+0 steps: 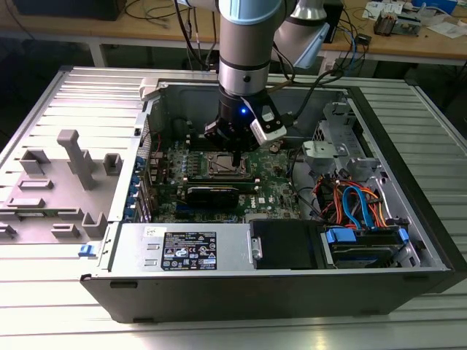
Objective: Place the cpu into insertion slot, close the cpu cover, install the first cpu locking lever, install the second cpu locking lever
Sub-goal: 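Install the second cpu locking lever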
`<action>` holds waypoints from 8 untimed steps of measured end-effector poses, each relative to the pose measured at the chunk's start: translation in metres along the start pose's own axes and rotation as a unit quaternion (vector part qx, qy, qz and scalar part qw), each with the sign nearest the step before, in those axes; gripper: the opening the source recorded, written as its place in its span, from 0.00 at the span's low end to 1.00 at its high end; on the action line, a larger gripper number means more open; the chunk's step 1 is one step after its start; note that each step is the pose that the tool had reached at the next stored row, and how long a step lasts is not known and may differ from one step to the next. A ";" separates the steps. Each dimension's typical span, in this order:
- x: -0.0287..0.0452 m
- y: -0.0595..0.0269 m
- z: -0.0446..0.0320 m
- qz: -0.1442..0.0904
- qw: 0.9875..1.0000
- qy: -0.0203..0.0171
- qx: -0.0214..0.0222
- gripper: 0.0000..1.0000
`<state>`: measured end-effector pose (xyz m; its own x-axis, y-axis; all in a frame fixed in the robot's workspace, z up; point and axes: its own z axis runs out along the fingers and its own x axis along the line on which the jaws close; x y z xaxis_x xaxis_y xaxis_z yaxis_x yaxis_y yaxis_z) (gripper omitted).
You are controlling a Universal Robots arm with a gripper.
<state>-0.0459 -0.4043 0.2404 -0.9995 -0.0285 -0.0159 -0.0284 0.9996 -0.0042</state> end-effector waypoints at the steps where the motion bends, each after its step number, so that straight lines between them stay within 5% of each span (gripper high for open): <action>1: 0.0000 0.0000 0.0000 0.000 1.000 0.000 0.000 0.11; 8: 0.0000 -0.0001 0.0000 0.000 1.000 0.000 0.000 0.11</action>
<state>-0.0459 -0.4044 0.2404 -0.9995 -0.0284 -0.0159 -0.0284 0.9996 -0.0043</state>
